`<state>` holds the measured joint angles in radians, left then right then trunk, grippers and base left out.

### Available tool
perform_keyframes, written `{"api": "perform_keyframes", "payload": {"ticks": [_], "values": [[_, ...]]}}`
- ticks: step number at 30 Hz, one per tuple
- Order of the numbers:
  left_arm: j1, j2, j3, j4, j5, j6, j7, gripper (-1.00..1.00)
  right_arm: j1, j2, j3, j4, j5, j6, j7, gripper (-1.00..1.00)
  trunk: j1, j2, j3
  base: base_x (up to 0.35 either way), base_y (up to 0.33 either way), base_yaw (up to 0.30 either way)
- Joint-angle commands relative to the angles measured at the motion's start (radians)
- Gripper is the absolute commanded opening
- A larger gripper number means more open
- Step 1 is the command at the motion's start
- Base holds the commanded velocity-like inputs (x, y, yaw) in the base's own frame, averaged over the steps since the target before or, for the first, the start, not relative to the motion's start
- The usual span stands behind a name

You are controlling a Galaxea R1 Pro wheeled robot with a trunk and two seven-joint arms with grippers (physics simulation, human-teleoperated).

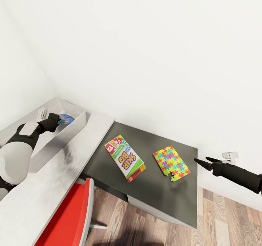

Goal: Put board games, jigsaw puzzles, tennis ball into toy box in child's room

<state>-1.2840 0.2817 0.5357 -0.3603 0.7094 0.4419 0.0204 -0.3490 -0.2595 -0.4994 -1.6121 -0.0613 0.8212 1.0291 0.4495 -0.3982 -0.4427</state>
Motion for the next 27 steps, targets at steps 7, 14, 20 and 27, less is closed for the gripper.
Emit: {"api": "perform_keyframes", "payload": {"ticks": [7, 14, 20, 27], "values": [[-0.001, -0.001, 0.006, -0.002, 0.007, 0.006, 0.003, -1.0, -0.001, 0.0, -0.001, 0.0, -0.006, 0.009, 0.0, 1.0, 0.001, -0.002, -0.009, 0.0, 0.0, 0.0], [-0.001, -0.001, 0.005, -0.002, 0.008, 0.006, 0.002, -1.0, -0.001, 0.001, -0.001, 0.0, -0.006, 0.009, 0.0, 1.0, 0.001, -0.002, -0.02, 0.0, 0.0, 0.0], [-0.001, -0.001, 0.005, -0.002, 0.007, 0.006, 0.002, -1.0, -0.001, -0.004, 0.0, 0.0, -0.006, 0.009, 0.01, 1.0, 0.001, -0.002, -0.028, 0.0, 0.0, 0.0], [-0.001, -0.001, 0.006, -0.002, 0.007, 0.006, 0.001, -1.0, -0.001, -0.005, 0.0, 0.0, -0.006, 0.009, 0.041, 1.0, 0.001, -0.002, -0.032, 0.0, 0.0, 0.0]]}}
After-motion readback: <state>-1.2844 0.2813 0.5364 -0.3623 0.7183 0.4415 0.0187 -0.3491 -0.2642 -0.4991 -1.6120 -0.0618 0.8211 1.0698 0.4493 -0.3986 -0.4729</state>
